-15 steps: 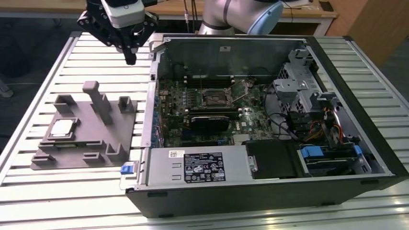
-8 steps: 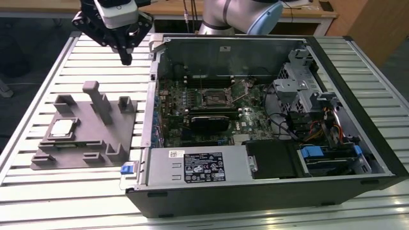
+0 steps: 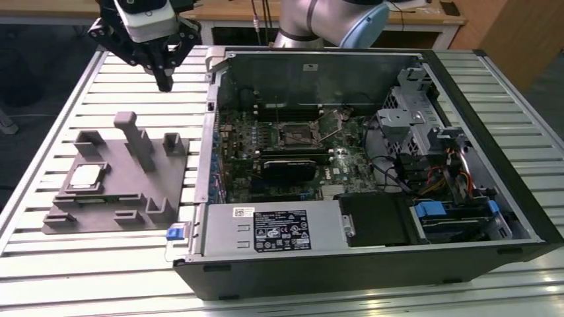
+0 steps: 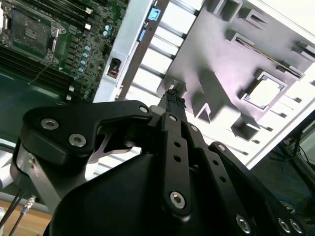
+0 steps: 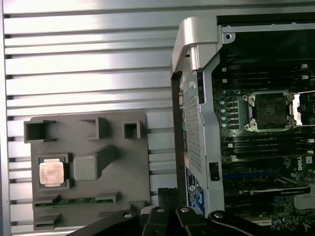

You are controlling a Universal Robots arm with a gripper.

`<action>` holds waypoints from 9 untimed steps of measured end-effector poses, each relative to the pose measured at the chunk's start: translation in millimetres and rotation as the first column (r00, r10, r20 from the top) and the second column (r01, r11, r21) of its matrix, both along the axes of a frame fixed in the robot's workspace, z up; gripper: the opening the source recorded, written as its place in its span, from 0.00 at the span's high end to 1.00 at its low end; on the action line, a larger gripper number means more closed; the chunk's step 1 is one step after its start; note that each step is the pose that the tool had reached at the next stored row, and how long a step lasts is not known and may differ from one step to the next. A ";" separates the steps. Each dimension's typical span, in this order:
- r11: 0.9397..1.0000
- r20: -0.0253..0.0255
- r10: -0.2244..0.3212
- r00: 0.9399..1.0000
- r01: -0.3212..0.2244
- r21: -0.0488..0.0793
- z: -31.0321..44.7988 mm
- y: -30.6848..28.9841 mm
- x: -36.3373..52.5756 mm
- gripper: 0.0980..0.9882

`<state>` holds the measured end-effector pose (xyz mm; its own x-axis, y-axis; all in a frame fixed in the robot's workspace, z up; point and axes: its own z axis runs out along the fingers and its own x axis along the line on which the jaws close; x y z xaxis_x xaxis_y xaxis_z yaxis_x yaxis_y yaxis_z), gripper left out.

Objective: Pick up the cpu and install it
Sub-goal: 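Reach for the cpu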

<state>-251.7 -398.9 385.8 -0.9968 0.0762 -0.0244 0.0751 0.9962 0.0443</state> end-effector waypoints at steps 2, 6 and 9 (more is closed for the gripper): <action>1.000 0.000 0.000 1.000 0.000 0.000 -1.1 0.0 -3.5 0.99; 1.000 0.000 0.000 1.000 0.000 0.000 -4.2 0.0 -10.4 0.99; 1.000 0.000 0.000 1.000 0.000 0.000 -6.9 0.0 -15.7 0.99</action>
